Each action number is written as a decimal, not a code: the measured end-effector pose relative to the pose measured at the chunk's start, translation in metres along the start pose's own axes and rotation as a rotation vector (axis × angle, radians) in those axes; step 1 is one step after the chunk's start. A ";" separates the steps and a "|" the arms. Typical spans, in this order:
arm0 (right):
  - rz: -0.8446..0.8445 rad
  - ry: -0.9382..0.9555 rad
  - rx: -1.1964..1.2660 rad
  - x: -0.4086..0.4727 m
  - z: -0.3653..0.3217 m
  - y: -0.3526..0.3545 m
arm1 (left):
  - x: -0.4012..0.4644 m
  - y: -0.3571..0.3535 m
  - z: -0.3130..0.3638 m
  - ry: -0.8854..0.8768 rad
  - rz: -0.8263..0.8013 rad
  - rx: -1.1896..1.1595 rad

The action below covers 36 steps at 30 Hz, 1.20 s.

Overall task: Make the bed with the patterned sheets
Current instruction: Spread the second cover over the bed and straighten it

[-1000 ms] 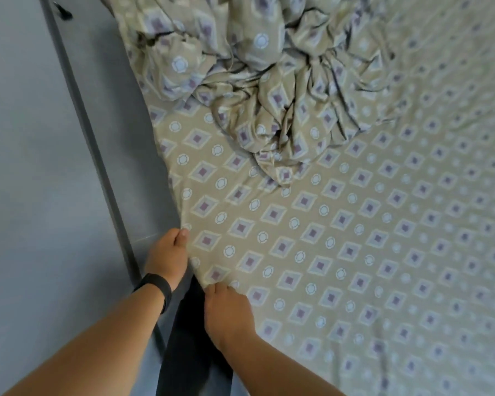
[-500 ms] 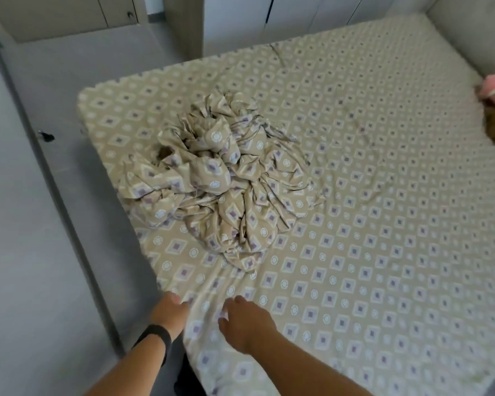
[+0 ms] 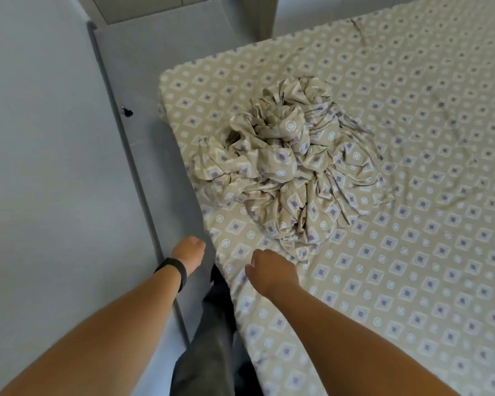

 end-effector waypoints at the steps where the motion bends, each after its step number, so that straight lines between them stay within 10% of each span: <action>1: -0.004 -0.016 -0.012 0.015 -0.007 -0.005 | 0.017 0.005 -0.001 -0.006 -0.005 -0.003; 11: -0.042 -0.090 -0.147 0.162 -0.070 -0.050 | 0.137 0.026 0.032 -0.098 -0.005 -0.501; 23: -0.110 0.088 -0.089 0.163 -0.128 -0.078 | 0.158 0.058 -0.014 0.006 0.280 -0.439; 36: -0.022 0.223 -0.107 0.139 -0.138 0.044 | 0.134 0.085 0.047 0.052 -0.059 -0.262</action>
Point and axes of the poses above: each hand's wrist, its own x-axis towards the middle knuckle, its own y-axis out of the back of the hand, z = x × y, the point moved 9 cm from there along x, towards the middle knuckle, and after that the axes turned 8 degrees about -z, right-handed, at the moved point
